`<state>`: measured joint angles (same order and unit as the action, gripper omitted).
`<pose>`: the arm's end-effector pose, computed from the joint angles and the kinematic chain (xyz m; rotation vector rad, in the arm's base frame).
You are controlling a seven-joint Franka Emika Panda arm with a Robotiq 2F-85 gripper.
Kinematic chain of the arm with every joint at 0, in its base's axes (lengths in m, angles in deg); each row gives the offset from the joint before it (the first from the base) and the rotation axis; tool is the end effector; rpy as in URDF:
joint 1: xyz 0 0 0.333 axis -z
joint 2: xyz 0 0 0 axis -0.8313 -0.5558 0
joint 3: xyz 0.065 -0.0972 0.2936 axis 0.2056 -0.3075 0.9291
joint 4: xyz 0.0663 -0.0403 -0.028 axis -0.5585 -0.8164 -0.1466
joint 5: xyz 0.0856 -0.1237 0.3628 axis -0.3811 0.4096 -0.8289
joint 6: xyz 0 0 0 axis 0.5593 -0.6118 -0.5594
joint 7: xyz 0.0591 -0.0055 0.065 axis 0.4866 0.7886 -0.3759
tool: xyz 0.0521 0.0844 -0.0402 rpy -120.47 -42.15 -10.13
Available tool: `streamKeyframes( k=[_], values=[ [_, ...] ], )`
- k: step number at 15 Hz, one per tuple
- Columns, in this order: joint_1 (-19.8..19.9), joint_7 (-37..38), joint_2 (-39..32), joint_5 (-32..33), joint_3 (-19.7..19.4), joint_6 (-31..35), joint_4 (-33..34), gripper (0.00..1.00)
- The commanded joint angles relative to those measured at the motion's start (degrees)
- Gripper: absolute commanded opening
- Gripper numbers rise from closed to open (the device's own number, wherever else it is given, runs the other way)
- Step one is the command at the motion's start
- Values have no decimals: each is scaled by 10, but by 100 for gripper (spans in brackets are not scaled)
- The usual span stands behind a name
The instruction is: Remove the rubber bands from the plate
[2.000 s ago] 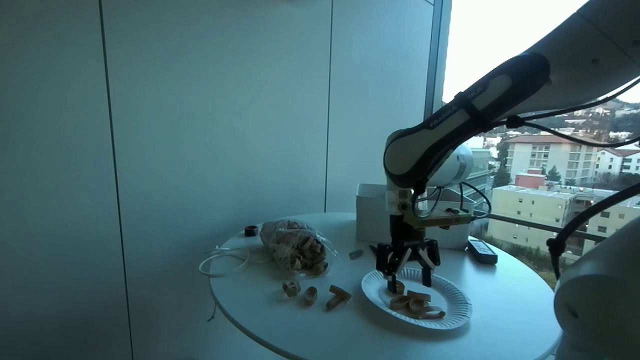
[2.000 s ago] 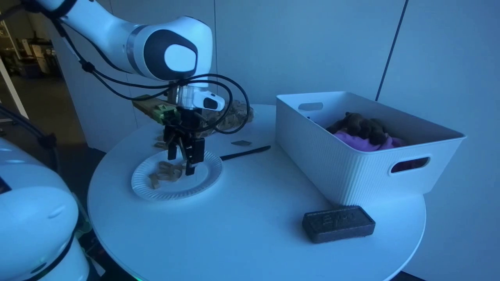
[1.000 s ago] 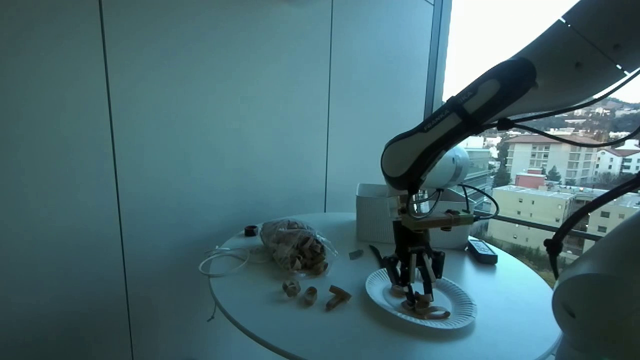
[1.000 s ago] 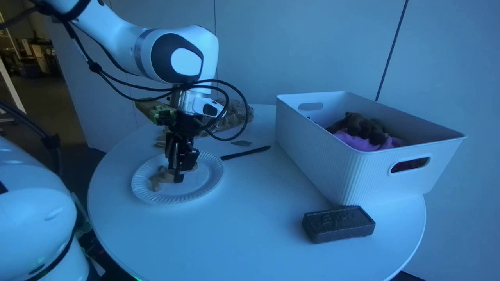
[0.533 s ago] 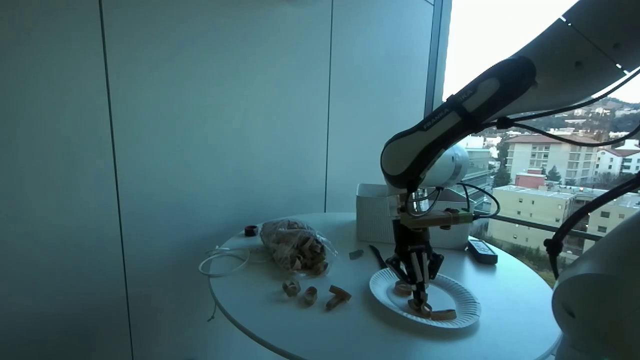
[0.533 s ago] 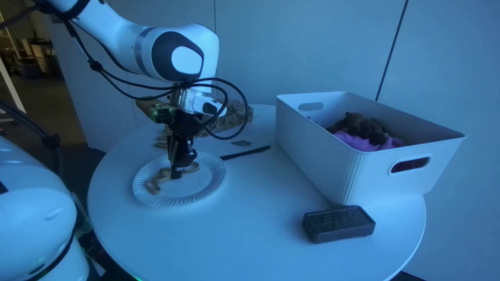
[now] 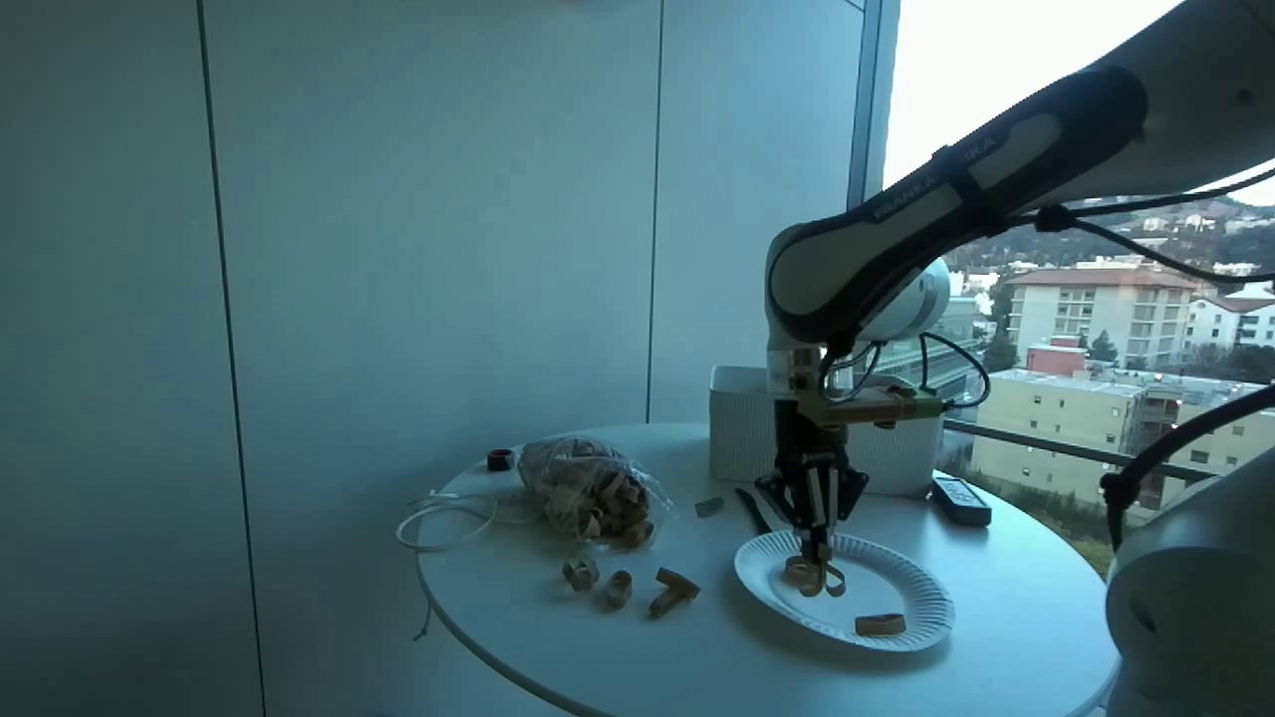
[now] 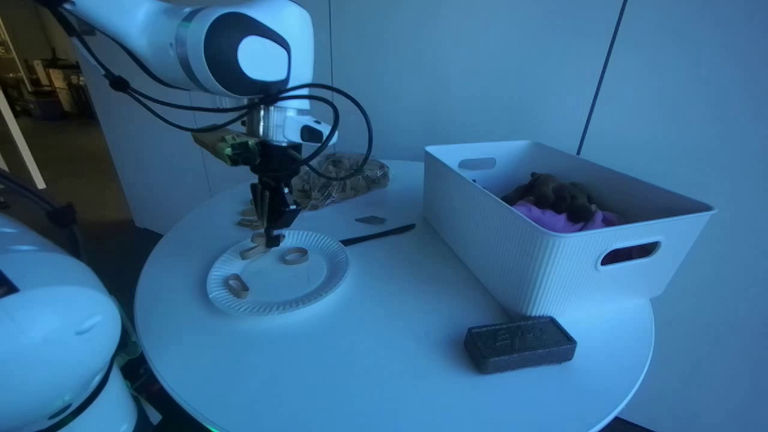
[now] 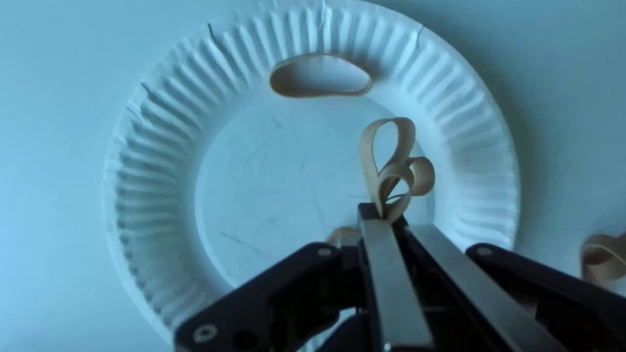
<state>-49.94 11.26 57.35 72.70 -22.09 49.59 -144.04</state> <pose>0.3238 -0.0272 0.3893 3.0628 -0.6459 -0.2336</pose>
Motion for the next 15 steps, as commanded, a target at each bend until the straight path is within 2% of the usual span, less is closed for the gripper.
streamKeyframes(
  k=[1, 2, 5, 9, 12, 15],
  values=[
    [-41, -30, 84, -12, 21, 3, -10, 5],
    [-56, -37, 88, -17, 28, 9, -6, 1],
    [-100, -56, 81, -22, 57, 48, -2, 1],
    [-143, -76, 41, -3, 99, 149, -3, 1],
    [-142, -82, -7, 39, 131, 261, -10, 1],
    [-123, -69, -51, 95, 153, 340, -14, 1]
  ],
)
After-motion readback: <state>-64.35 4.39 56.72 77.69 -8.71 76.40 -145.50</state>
